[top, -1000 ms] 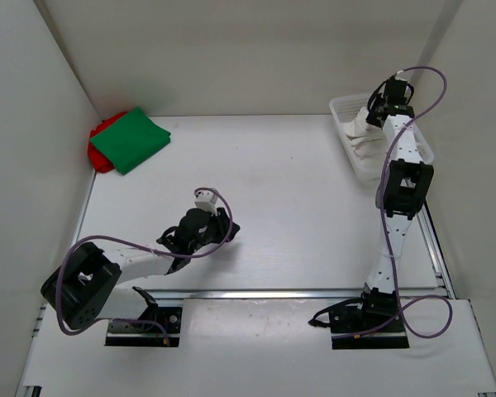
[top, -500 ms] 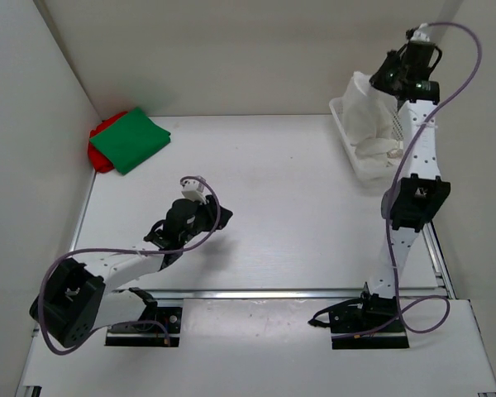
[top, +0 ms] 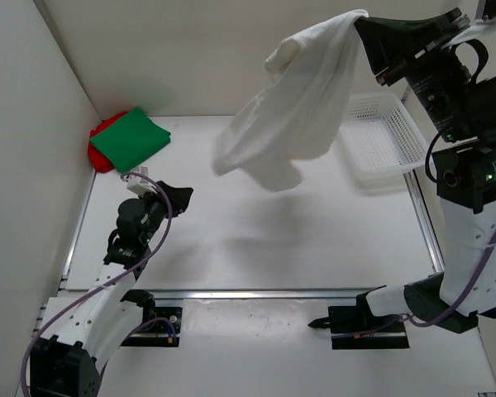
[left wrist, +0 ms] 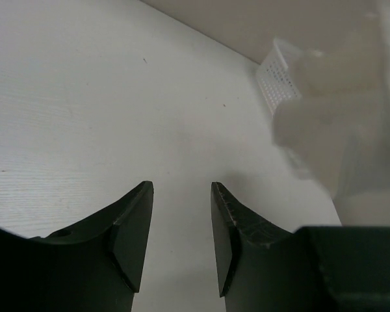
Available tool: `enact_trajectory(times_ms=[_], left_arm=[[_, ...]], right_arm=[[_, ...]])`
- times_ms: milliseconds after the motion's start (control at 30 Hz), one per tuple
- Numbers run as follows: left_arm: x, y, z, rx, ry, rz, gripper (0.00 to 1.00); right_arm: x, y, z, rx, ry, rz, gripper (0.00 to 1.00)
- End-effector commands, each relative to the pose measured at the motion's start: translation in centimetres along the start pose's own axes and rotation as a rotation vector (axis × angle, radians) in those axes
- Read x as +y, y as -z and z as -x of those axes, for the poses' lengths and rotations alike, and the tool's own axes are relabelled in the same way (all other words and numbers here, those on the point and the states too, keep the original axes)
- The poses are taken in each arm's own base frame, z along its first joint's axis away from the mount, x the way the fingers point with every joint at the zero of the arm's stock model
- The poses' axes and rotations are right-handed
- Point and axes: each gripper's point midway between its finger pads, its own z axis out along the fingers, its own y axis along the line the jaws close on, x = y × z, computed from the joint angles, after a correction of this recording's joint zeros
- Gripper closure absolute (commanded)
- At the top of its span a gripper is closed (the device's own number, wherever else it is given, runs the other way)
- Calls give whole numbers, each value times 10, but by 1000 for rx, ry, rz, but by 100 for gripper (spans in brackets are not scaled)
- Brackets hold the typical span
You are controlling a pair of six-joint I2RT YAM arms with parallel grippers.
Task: Fold and stack the t-shirts
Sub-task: Move the tshirt to the center of the board
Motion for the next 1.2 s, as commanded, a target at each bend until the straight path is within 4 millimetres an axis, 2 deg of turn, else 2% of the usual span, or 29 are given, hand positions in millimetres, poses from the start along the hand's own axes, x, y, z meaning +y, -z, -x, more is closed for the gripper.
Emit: enact_trajectory(times_ms=[0, 33, 133, 200, 233, 267, 333, 367, 433, 467, 500, 533, 600, 633, 667, 700, 733, 767, 800, 833, 867, 900, 933, 967, 1000, 1033, 1067, 1133, 1167], left_arm=[[10, 13, -4, 25, 12, 26, 48], [12, 14, 3, 8, 17, 38, 50], [20, 19, 13, -20, 33, 60, 49], [20, 21, 19, -32, 37, 60, 49], [24, 22, 19, -38, 39, 75, 49], [26, 23, 20, -42, 38, 80, 48], [31, 23, 16, -33, 46, 95, 49], [35, 22, 14, -28, 50, 103, 49], [37, 20, 8, -12, 55, 104, 49], [36, 19, 4, -5, 61, 102, 49], [34, 17, -4, 15, 60, 97, 49], [36, 16, -9, 23, 52, 108, 49], [26, 13, -28, 68, 0, 101, 49], [21, 11, -37, 94, -28, 108, 49], [25, 8, -40, 95, -44, 137, 49], [24, 4, -51, 129, -48, 137, 49], [21, 2, -54, 139, -39, 119, 49], [20, -2, -67, 188, -26, 112, 50], [21, -5, -79, 224, -28, 113, 50], [18, -8, -88, 262, -39, 113, 50], [16, -8, -95, 293, -57, 114, 51], [12, -6, -111, 339, -81, 104, 51], [8, -4, -123, 369, -114, 97, 51], [8, -3, -130, 381, -139, 90, 48], [4, -3, -140, 408, -146, 80, 45], [5, -4, -150, 436, -144, 77, 43], [-6, -8, -149, 442, -130, 41, 43], [-5, -13, -169, 507, -160, 47, 40], [-9, -16, -174, 521, -163, 43, 40]], right_arm=[[11, -11, -7, -38, -24, 65, 100], [14, -10, -4, -51, -31, 82, 100], [-10, -8, -43, 28, -71, 54, 100], [-41, -7, -106, 124, -163, 28, 100], [-60, 2, -157, 215, -235, 7, 100], [-64, 3, -170, 208, -245, 17, 100], [-89, 16, -265, 348, -332, -55, 100], [-91, 15, -281, 360, -344, -81, 100], [-104, 9, -355, 484, -355, -136, 100], [-119, 15, -399, 575, -388, -190, 100], [-127, 12, -408, 598, -388, -212, 100], [-142, 9, -429, 638, -410, -240, 100], [-158, 15, -449, 720, -471, -277, 92], [-163, 17, -447, 723, -485, -291, 90], [-165, 15, -439, 704, -454, -307, 80], [-168, 19, -441, 719, -417, -366, 60], [-166, 27, -440, 749, -362, -417, 50], [-160, 28, -431, 745, -313, -420, 35], [-152, 32, -424, 743, -274, -458, 36], [-139, 44, -436, 775, -232, -473, 30], [-116, 64, -449, 824, -219, -459, 32], [-114, 70, -448, 803, -186, -491, 40], [-94, 91, -462, 832, -175, -476, 45], [-75, 119, -477, 879, -183, -465, 58], [-70, 142, -487, 896, -178, -479, 64], [-64, 153, -492, 892, -203, -495, 67], [-65, 180, -502, 919, -206, -522, 67], [-67, 202, -506, 913, -248, -531, 70], [-79, 212, -505, 908, -266, -558, 70]])
